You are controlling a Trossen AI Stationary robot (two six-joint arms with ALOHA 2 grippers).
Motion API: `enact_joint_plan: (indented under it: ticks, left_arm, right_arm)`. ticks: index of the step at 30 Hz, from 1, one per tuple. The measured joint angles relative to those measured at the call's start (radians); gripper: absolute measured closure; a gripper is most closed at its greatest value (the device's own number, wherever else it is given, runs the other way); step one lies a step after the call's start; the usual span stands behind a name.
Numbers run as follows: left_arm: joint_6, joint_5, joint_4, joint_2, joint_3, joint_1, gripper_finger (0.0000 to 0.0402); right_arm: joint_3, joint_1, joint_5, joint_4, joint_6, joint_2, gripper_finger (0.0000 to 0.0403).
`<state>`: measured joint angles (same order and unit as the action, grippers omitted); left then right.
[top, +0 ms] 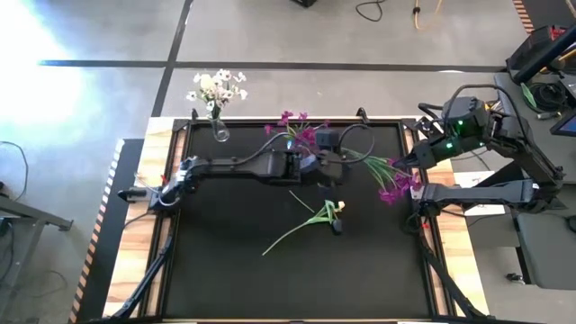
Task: Sort flowers into vase by color
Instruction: Put the violet flowers into the blue vase
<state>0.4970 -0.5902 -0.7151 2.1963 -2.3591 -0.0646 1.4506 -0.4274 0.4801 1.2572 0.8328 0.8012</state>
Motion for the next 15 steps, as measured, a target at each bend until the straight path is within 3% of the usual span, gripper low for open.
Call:
enact_joint_plan:
  ticks: [4, 10, 15]
  left_arm:
    - [0.025, -0.024, 0.08, -0.008, 0.079, 0.016, 0.0232]
    - [0.009, -0.056, 0.121, -0.007, 0.076, 0.031, 0.0232]
    - [0.044, -0.022, 0.165, -0.007, 0.067, 0.037, 0.0233]
  right_arm:
    - [0.0, 0.0, 0.012, -0.001, -0.004, -0.01, 0.039]
    - [0.0, 0.0, 0.023, -0.004, 0.005, -0.022, 0.039]
    - [0.0, 0.0, 0.041, -0.005, 0.009, -0.023, 0.039]
